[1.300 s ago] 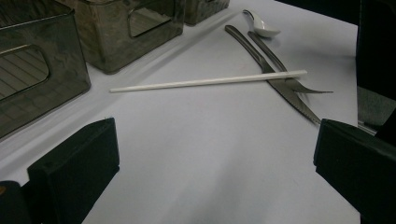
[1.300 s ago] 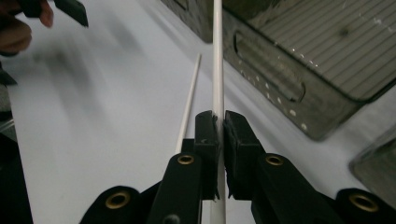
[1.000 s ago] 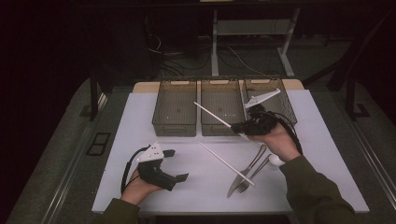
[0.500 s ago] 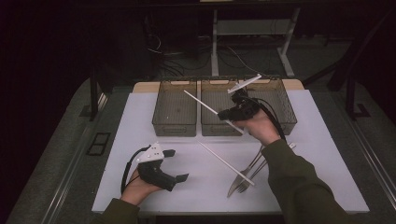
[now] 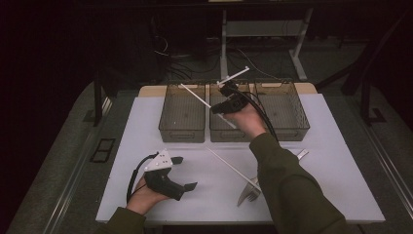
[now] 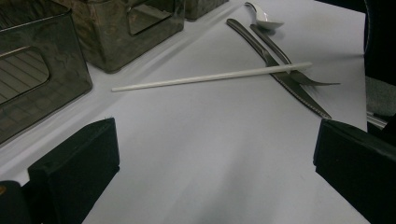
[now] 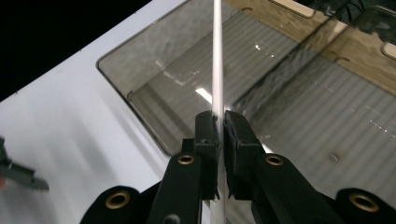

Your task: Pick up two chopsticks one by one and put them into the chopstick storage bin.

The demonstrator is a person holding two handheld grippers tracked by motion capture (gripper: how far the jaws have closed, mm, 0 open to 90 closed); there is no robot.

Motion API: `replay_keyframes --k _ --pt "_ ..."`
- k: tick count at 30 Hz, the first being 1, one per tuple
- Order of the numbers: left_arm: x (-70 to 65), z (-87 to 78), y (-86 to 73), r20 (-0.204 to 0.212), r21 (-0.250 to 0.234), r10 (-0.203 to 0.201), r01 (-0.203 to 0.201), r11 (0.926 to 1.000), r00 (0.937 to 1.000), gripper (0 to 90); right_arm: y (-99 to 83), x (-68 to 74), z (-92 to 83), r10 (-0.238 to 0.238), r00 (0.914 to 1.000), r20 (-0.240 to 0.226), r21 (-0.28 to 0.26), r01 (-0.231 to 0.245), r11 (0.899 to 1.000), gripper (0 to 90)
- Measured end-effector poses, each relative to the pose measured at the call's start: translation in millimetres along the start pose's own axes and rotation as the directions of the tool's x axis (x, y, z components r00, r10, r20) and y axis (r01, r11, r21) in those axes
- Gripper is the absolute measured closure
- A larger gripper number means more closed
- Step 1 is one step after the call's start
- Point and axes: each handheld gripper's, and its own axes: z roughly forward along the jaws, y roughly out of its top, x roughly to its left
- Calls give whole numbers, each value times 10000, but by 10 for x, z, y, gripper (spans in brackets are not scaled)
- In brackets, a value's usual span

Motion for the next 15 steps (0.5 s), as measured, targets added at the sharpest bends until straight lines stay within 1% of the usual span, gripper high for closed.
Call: replay_keyframes --k 5,8,11,14,15 --pt "-1 2 -4 23 -171 -154 154 9997 9999 0 149 72 158 92 9999 105 27 -92 10000 841" --pt "1 -5 -2 40 -107 -94 94 9999 9999 0 233 88 272 291 9992 269 29 -292 9996 840" --pt "-4 -2 -2 86 -146 -82 83 9999 9999 0 289 100 384 390 9984 407 88 -394 9992 840" --pt "3 -4 -3 75 -81 50 -50 10000 10000 0 330 103 474 411 9976 555 196 -422 9989 840" --pt "3 -5 -2 88 -92 33 -32 10000 10000 0 344 102 504 431 9975 557 222 -444 9988 840"
